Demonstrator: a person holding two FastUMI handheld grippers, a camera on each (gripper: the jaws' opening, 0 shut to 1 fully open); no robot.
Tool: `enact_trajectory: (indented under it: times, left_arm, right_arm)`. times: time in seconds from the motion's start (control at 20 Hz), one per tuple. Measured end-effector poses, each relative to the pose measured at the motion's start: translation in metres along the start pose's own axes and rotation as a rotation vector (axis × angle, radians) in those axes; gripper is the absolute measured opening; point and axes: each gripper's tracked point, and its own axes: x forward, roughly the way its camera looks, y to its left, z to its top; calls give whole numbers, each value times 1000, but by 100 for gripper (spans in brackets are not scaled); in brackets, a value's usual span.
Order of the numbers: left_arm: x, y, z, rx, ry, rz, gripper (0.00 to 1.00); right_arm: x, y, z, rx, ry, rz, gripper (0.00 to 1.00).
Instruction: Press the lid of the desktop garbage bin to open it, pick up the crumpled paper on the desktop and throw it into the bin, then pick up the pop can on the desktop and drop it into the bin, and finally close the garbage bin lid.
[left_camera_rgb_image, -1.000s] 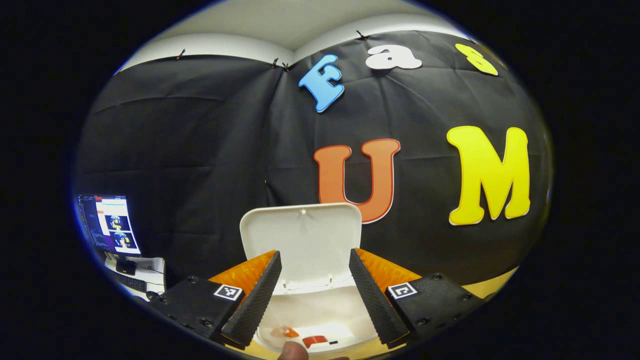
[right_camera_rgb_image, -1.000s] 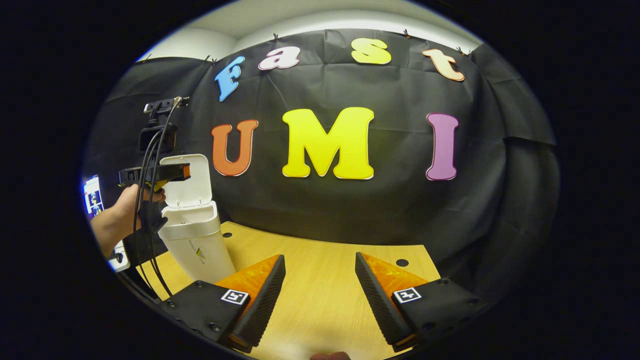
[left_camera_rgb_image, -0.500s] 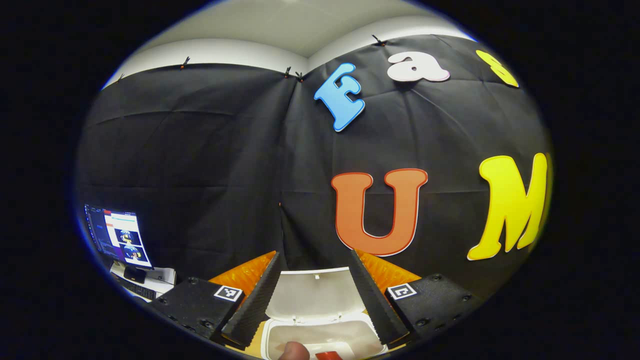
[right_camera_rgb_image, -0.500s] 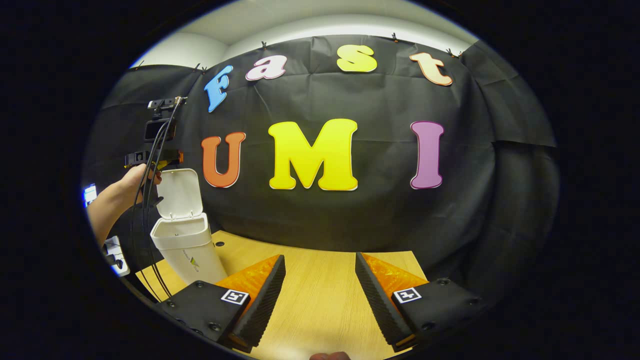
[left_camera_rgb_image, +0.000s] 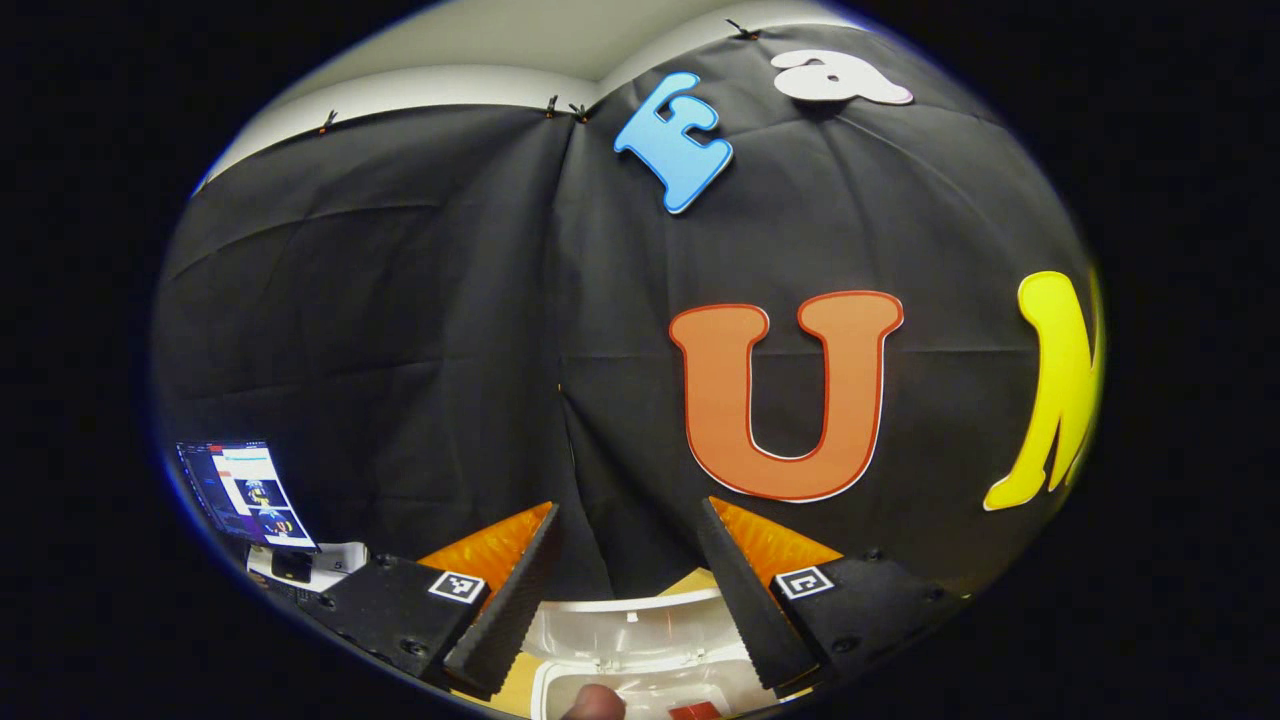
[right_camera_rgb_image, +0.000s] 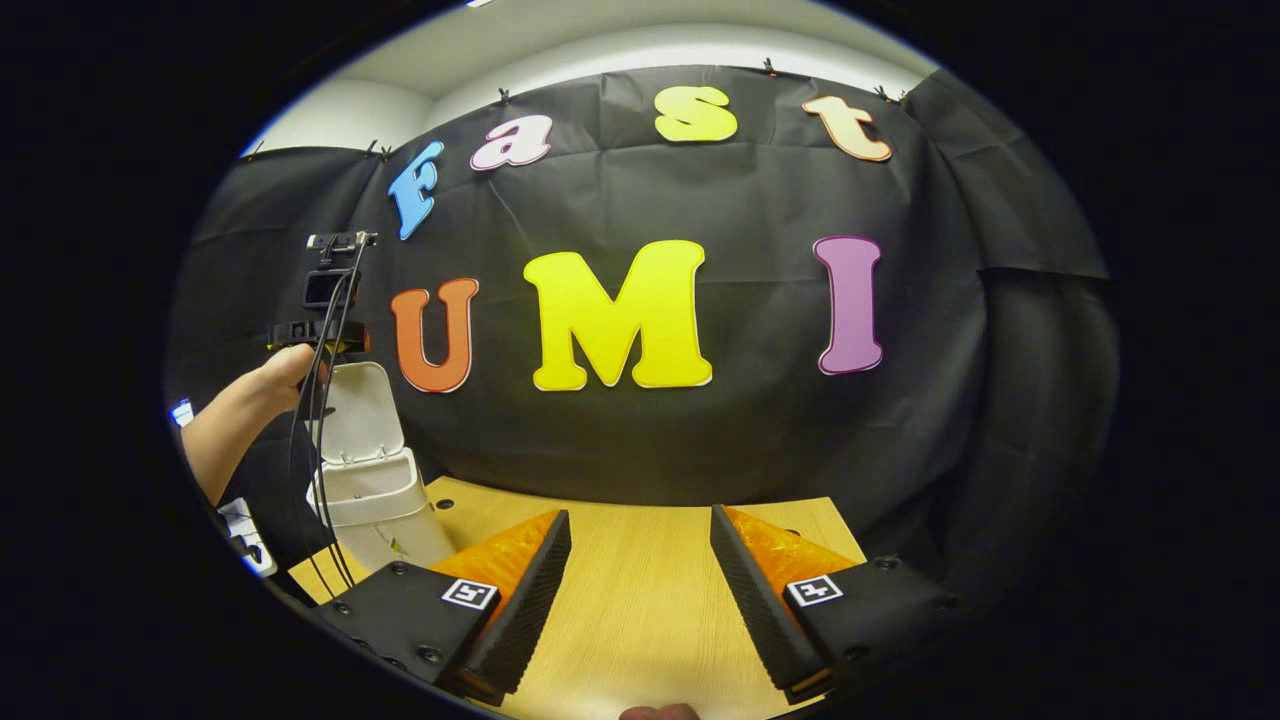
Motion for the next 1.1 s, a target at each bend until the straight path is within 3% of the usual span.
enact_trajectory:
  times: [0.25,0.65,1.1]
  left_arm:
    - [8,4,-19,-31,57,8,90]
    - [-46,-6,-41,-88,120,32,93]
    - [-124,-17,-136,-93,219,11,90]
  right_arm:
    - [4,-2,3,10,-2,-11,89]
    - [-3,-14,6,18,-13,8,89]
    - [-17,-55,-17,6,4,-23,90]
